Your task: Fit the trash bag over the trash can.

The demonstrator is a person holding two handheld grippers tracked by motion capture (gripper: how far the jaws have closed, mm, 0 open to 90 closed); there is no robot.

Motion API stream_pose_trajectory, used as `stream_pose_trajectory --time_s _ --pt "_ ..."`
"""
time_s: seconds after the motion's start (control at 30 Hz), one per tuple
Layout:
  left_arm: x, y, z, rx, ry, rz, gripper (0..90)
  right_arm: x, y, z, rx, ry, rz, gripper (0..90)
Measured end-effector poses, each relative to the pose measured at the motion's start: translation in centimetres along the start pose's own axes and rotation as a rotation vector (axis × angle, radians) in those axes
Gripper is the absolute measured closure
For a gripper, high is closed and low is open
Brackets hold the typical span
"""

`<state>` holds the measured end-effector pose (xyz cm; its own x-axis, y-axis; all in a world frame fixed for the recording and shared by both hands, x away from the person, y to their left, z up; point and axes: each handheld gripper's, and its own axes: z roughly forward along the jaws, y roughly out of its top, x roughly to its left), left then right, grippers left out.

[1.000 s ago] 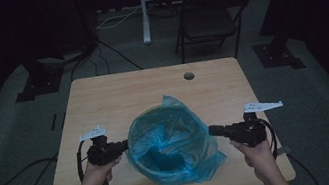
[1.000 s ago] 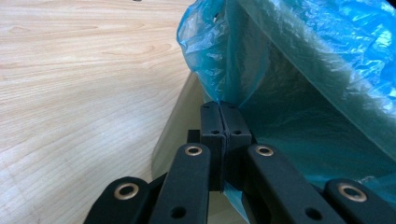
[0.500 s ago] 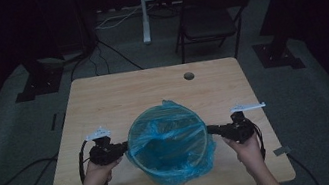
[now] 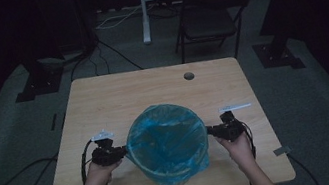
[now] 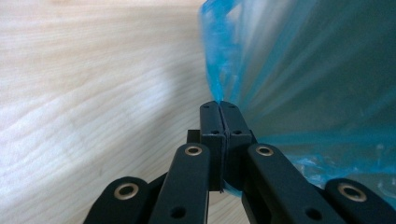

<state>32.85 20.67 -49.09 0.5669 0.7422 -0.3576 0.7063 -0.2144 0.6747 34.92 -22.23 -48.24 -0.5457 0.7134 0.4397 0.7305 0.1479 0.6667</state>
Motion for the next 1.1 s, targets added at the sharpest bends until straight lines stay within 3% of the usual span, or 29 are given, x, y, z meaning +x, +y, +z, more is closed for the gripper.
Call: stream_pose_trajectory --time_s 0.1,0.2,0.23,0.33,0.37,0.47,0.53,0.63,0.77,0.83,0.9,0.93,1.0,1.1 --pt "0.9 -0.6 -0.2 -0.001 -0.014 -0.039 90.0 -1.5 -1.0 0.5 0.017 -0.009 0.052 89.9" --pt "1.0 -0.9 -0.9 -0.037 -0.012 -0.034 82.8 -2.2 -1.1 -0.2 -0.003 -0.006 0.08 77.6" --pt "1.0 -0.9 -1.3 -0.057 -0.011 -0.032 80.7 -2.1 -0.8 -0.7 -0.022 -0.008 0.081 73.1" --pt "0.9 -1.0 -2.2 -0.106 -0.001 -0.016 63.3 -1.3 0.3 -2.7 -0.092 -0.029 0.066 57.3" --pt "0.7 -1.0 -2.8 -0.118 0.014 -0.004 58.2 -1.2 0.6 -3.3 -0.109 -0.028 0.064 55.3" --pt "0.6 -1.2 -3.7 -0.141 -0.001 -0.001 43.1 -0.2 2.1 -5.6 -0.193 -0.02 0.054 49.5" --pt "0.6 -1.3 -4.3 -0.161 -0.014 -0.007 37.7 0.6 3.0 -6.8 -0.25 0.006 0.043 47.6" --pt "0.4 -1.4 -4.9 -0.194 -0.042 -0.001 33.9 2.3 4.1 -7.8 -0.307 0.092 0.016 47.6" --pt "-1.2 -1.3 -5.0 -0.225 -0.107 0.078 33.8 4.8 5.0 -6.5 -0.267 0.191 -0.038 48.5" --pt "-2.1 -1.0 -4.8 -0.221 -0.12 0.106 33.8 5.5 5.1 -5.4 -0.226 0.184 -0.065 53.3" --pt "-2.8 -0.7 -4.5 -0.217 -0.135 0.126 33.8 5.7 5.1 -4.5 -0.198 0.178 -0.072 64.0" --pt "-3.1 -0.6 -4.4 -0.215 -0.124 0.132 34.0 5.7 5.1 -4.2 -0.185 0.181 -0.07 65.1" --pt "-3.0 -0.4 -4.2 -0.217 -0.126 0.129 34.7 5.8 5.0 -3.9 -0.187 0.144 -0.075 69.6" --pt "-2.8 -0.2 -3.6 -0.218 -0.14 0.109 34.7 5.9 5.0 -3.9 -0.2 0.131 -0.06 73.1"
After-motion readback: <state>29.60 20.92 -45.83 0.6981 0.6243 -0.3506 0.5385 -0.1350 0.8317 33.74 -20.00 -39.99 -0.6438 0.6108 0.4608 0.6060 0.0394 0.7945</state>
